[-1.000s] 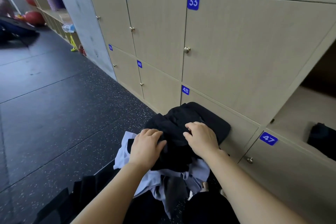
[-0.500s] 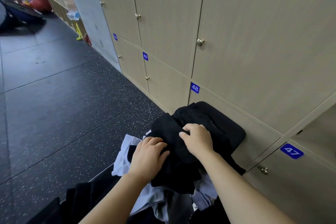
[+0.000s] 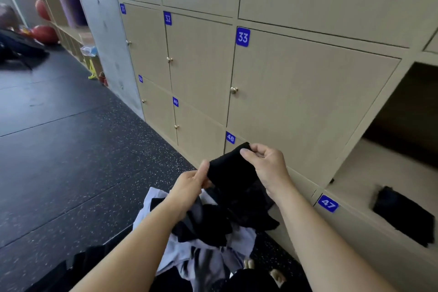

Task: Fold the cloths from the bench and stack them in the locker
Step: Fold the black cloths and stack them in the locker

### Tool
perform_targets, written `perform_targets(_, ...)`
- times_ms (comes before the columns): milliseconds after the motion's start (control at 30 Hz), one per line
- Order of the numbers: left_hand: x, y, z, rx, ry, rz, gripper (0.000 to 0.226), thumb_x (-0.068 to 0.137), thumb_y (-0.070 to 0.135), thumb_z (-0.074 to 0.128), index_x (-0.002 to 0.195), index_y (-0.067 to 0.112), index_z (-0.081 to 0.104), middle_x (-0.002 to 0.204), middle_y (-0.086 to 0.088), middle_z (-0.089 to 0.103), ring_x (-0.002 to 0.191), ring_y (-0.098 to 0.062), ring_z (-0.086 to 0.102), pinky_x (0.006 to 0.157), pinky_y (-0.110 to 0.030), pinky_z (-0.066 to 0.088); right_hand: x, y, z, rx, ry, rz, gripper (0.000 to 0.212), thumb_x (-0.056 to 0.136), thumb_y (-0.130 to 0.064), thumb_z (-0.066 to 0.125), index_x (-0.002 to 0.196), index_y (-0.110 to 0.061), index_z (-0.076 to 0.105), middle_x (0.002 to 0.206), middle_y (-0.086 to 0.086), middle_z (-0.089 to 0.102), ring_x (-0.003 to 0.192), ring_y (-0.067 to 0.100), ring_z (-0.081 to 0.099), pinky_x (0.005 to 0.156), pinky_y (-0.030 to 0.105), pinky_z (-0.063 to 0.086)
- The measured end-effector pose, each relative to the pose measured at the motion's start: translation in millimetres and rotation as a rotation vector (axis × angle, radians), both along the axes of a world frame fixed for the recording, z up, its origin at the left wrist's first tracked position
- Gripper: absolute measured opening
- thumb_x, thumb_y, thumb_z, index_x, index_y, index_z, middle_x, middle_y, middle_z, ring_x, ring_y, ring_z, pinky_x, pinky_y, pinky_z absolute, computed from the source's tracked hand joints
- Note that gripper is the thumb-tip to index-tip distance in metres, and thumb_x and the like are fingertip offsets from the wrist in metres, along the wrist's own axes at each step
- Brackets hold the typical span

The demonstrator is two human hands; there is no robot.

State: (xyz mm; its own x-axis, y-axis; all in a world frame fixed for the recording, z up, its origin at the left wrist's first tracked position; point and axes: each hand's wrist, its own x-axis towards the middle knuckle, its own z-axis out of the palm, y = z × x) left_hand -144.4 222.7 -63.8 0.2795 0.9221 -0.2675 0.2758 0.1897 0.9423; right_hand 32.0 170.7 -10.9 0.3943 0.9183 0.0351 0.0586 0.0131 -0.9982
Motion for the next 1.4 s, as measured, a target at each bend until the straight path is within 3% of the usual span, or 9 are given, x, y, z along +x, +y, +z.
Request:
perform_targets(100,15.9,-15.5,33.8,-0.094,-0.235,-0.01,0.066,0.082,0.065,0.062,0.104,0.004,0.072,0.1,-0.007,0.075,0.093,-0.023,0.071,0.089,-0.035,0.053,5.1,-19.5,21.8,0.044,0.123,0.005,0.018,0.09,-0.006,0.064,0.075,-0.012,0.071,0.072,0.004,0.07,0.067,0.015,0.064,0.066,0.025,0.053)
perform_targets(267,31.8,-34.2,88.7,-0.014,-0.512,0.154,0.023,0.094,0.025,0.064,0.087,0.003,0.066,0.078,-0.012,0.069,0.067,-0.022,0.066,0.053,-0.027,0.053,18.5,-47.5,50.5,0.104,0.022,-0.073,0.016,0.092,-0.009,0.062,0.08,-0.002,0.069,0.068,-0.002,0.065,0.061,0.001,0.06,0.056,0.008,0.043)
perform_targets(433,31.6,-45.9,122.2,0.302,-0.367,0.142,0.031,0.086,0.029,0.073,0.077,0.001,0.063,0.066,-0.004,0.058,0.063,-0.011,0.053,0.062,-0.017,0.044,32.0,-59.1,74.2,0.188,-0.104,-0.182,0.02,0.091,-0.013,0.063,0.082,0.005,0.067,0.075,0.007,0.06,0.068,0.005,0.054,0.066,0.012,0.045)
perform_targets(533,31.4,-50.7,141.8,0.368,-0.373,0.088,0.034,0.087,0.03,0.073,0.079,-0.001,0.064,0.081,-0.001,0.064,0.077,-0.007,0.059,0.078,-0.019,0.045,36.9,-63.1,92.3,0.21,-0.121,-0.191,0.021,0.09,-0.019,0.064,0.085,0.002,0.067,0.083,0.007,0.066,0.078,0.01,0.06,0.076,0.02,0.048)
perform_targets(667,33.5,-54.0,161.3,0.334,-0.466,-0.009,0.047,0.091,0.034,0.067,0.099,-0.012,0.061,0.087,-0.009,0.065,0.083,-0.016,0.06,0.083,-0.03,0.049,37.4,-65.9,113.3,0.235,-0.044,-0.143,0.019,0.093,-0.016,0.061,0.082,0.0,0.064,0.074,0.006,0.061,0.066,0.006,0.056,0.067,0.016,0.047)
perform_targets(800,40.4,-58.9,169.3,0.274,-0.494,-0.031,0.015,0.096,0.022,0.06,0.087,0.01,0.065,0.074,0.001,0.069,0.068,-0.011,0.064,0.064,-0.026,0.053,32.9,-70.2,123.0,0.233,0.081,-0.099,0.017,0.095,-0.017,0.059,0.087,-0.002,0.062,0.077,0.006,0.065,0.065,0.011,0.063,0.059,0.022,0.053)
perform_targets(1067,49.2,-62.8,164.2,0.19,-0.622,-0.019,0.015,0.098,0.006,0.053,0.097,0.013,0.065,0.094,-0.007,0.073,0.084,-0.021,0.069,0.078,-0.039,0.058,30.9,-79.1,114.9,0.166,0.031,0.024,0.017,0.091,-0.015,0.065,0.086,0.001,0.066,0.075,0.002,0.069,0.068,0.009,0.066,0.061,0.022,0.053)
perform_targets(1233,44.7,-61.8,156.5,0.12,-0.485,-0.159,0.027,0.097,0.037,0.056,0.112,0.018,0.069,0.109,-0.003,0.073,0.103,-0.022,0.068,0.093,-0.046,0.053,31.8,-77.3,114.2,0.257,0.026,-0.074,0.013,0.086,-0.005,0.067,0.075,-0.008,0.07,0.072,0.001,0.072,0.068,0.012,0.068,0.065,0.026,0.055)
perform_targets(1400,45.8,-62.5,151.2,0.131,-0.297,-0.177,0.035,0.094,0.039,0.059,0.108,0.008,0.069,0.103,-0.01,0.075,0.093,-0.019,0.072,0.081,-0.034,0.059,30.3,-74.4,111.3,0.304,0.08,-0.113,0.01,0.087,-0.002,0.064,0.086,-0.007,0.073,0.082,0.007,0.075,0.075,0.016,0.07,0.069,0.027,0.057)
